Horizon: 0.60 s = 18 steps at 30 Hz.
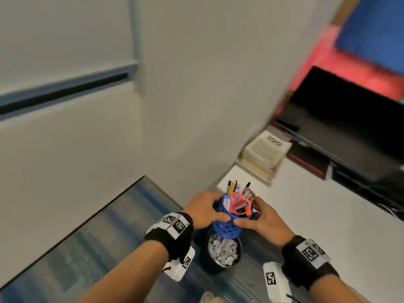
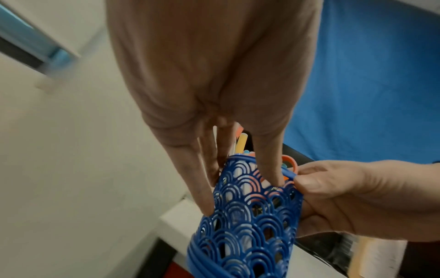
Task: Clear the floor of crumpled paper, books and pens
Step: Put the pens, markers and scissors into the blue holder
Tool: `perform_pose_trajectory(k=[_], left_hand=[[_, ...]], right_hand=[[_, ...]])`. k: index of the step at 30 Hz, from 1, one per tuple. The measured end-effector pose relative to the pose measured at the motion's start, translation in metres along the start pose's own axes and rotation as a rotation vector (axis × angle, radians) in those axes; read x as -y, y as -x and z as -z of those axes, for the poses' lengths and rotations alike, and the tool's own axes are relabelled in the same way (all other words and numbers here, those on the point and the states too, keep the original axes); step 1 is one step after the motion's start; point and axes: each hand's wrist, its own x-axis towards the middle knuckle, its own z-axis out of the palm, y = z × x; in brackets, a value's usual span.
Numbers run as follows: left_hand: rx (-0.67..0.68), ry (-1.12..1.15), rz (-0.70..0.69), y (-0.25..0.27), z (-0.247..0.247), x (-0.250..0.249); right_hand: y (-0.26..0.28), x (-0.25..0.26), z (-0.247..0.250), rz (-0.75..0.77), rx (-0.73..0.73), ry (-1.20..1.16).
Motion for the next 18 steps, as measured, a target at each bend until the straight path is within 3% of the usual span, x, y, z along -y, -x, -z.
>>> perform_pose_trajectory(k=[5,11,18], left_hand=[[0.090,-0.018,-0.088,-0.072,-0.051,-0.060],[0.158,0.007,-0.097,-0.180,-0.118,-0.114],[0.009,0.123,0.054,-0.302,-0.183,-0.147]], right_hand=[[0.017,-0.032,0.085,-0.003,-0.193,-0.027],[-0.001,-0.083,0.196,-0.048,-0.297,-0.034],[-0.072,-0.138,0.303,-0.071,-0.375,0.114]])
